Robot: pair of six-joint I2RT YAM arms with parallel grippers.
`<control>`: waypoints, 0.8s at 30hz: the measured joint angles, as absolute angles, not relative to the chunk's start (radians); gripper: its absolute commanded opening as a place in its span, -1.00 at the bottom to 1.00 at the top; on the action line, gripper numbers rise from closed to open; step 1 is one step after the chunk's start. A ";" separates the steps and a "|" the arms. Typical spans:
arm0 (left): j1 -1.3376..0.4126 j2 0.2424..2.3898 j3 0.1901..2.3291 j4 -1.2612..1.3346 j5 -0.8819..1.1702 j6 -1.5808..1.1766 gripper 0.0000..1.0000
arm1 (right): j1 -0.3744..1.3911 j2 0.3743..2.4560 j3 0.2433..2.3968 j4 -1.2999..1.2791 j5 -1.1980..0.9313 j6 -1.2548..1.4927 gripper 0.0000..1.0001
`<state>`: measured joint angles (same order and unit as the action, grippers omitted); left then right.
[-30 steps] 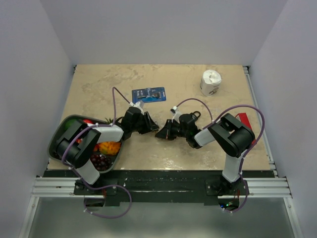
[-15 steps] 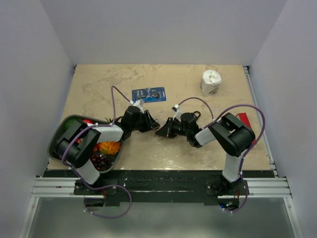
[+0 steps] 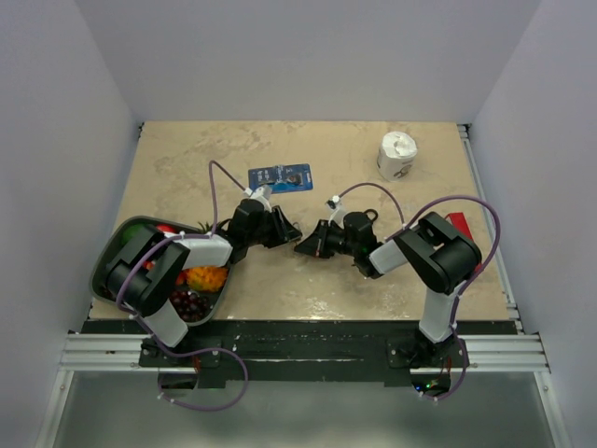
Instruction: Unlock with the key
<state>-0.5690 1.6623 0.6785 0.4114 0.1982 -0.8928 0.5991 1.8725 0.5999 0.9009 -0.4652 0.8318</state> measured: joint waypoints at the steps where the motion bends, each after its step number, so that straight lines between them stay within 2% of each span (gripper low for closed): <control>1: -0.570 1.662 0.678 0.414 0.198 -0.892 -1.00 | 0.596 1.872 0.599 0.904 -0.468 0.834 -1.00; 24: -0.618 1.649 0.675 0.457 0.145 -0.868 -1.00 | 0.552 1.862 0.562 0.972 -0.519 0.815 -1.00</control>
